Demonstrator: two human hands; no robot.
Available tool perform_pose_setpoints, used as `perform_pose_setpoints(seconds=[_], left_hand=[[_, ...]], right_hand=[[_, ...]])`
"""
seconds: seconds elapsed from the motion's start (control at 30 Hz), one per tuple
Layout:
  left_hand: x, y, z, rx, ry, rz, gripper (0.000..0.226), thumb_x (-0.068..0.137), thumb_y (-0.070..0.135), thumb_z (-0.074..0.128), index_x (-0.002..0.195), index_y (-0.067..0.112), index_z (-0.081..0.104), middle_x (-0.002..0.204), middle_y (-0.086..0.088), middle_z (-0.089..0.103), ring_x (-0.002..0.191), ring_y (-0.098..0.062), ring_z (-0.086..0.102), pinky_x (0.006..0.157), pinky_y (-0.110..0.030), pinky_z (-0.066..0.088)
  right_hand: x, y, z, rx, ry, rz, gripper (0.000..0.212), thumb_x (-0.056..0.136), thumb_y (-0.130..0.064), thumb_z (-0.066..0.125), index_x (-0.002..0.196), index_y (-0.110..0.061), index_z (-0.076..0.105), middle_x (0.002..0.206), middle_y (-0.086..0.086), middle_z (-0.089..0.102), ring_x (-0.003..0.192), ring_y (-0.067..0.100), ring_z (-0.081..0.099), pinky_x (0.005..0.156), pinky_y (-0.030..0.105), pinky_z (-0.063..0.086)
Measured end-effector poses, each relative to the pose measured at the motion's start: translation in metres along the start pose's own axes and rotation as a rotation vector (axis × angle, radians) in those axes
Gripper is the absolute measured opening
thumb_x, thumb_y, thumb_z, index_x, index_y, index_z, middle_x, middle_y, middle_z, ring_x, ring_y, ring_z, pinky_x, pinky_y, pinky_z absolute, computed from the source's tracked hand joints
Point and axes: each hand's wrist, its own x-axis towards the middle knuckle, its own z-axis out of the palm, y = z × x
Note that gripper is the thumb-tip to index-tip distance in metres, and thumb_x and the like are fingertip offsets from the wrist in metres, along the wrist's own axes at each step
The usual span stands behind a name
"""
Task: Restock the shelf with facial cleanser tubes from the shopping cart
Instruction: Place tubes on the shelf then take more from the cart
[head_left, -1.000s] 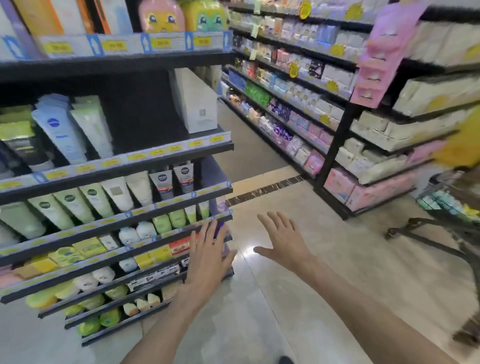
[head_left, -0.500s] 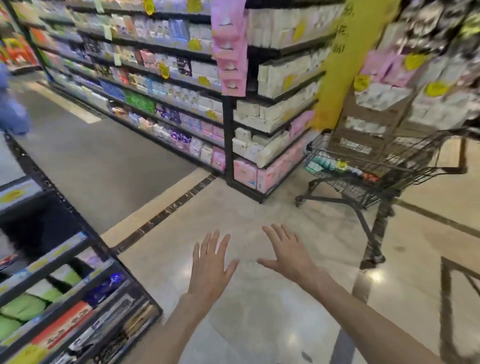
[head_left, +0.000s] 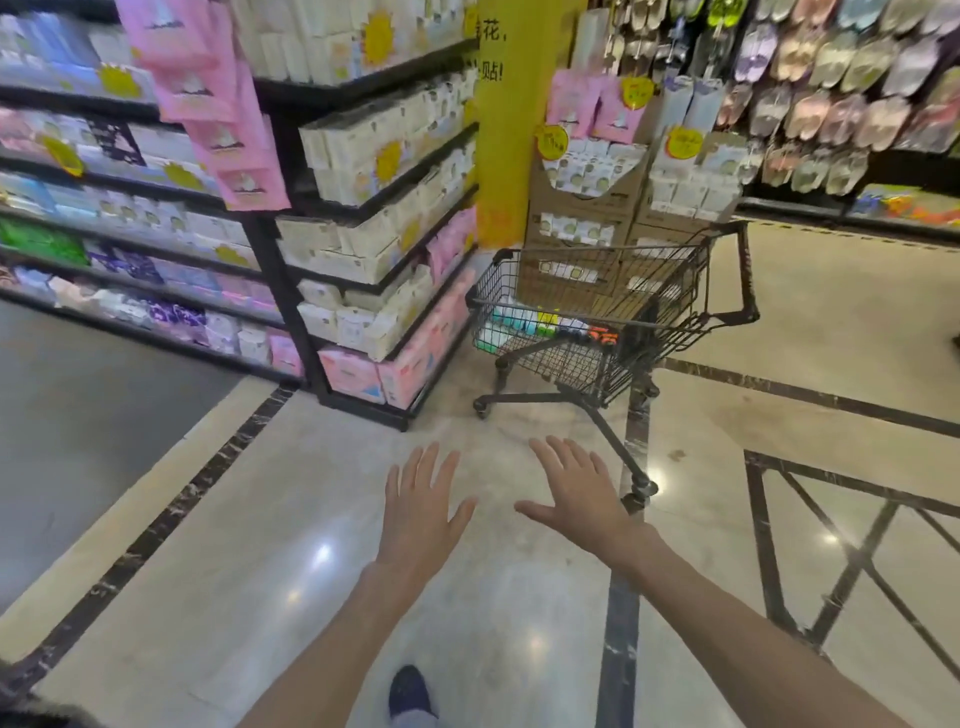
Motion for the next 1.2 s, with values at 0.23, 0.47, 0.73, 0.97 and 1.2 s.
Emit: perform_pose_setpoints(seconds=[0.23,0.47,0.73,0.97,1.2], left_hand=[[0.140,0.006,0.039,-0.063,-0.063,0.088,0.075,0.097,0.068,0.019,0.156,0.027,0.037,0.164,-0.007,0.033,0.152,-0.028,0.028,0.122,-0.052,0.023],[0.291,-0.004,0.057,-0.094,-0.125,0.207,0.071,0.098,0.067,0.023,0.150,0.024,0.046,0.156,-0.008,0.044,0.144,-0.031,0.041,0.118,-0.054,0.033],[0.432,-0.015,0.073,-0.128,-0.177,0.267,0.063,0.101,0.061,0.036,0.156,0.029,0.035,0.163,-0.003,0.032,0.150,-0.027,0.029,0.119,-0.049,0.032],[0.561,-0.021,0.105,-0.178,-0.217,0.256,0.064,0.104,0.056,0.037,0.159,0.027,0.027,0.167,-0.001,0.024,0.154,-0.024,0.017,0.126,-0.043,0.019],[0.699,-0.022,0.135,-0.182,-0.285,0.145,0.061,0.105,0.053,0.035,0.159,0.027,0.028,0.166,-0.001,0.024,0.155,-0.021,0.016,0.127,-0.041,0.019]], right_hand=[[0.097,0.060,-0.001,0.037,-0.005,0.124,0.091,0.092,-0.073,0.049,0.162,-0.028,0.011,0.168,0.004,0.019,0.155,0.028,0.016,0.124,0.050,0.020],[0.208,0.099,-0.017,0.012,0.001,0.260,0.090,0.092,-0.074,0.046,0.161,-0.026,0.015,0.165,0.002,0.025,0.153,0.024,0.022,0.123,0.046,0.022],[0.325,0.140,-0.028,0.044,-0.010,0.347,0.090,0.093,-0.072,0.048,0.162,-0.026,0.013,0.167,0.004,0.022,0.153,0.027,0.021,0.124,0.047,0.020],[0.447,0.191,-0.024,0.130,-0.010,0.365,0.087,0.093,-0.069,0.052,0.161,-0.029,0.015,0.164,0.002,0.025,0.151,0.026,0.025,0.124,0.048,0.022],[0.586,0.254,-0.020,0.182,-0.046,0.355,0.085,0.094,-0.068,0.052,0.160,-0.025,0.019,0.164,0.004,0.026,0.151,0.026,0.025,0.124,0.044,0.020]])
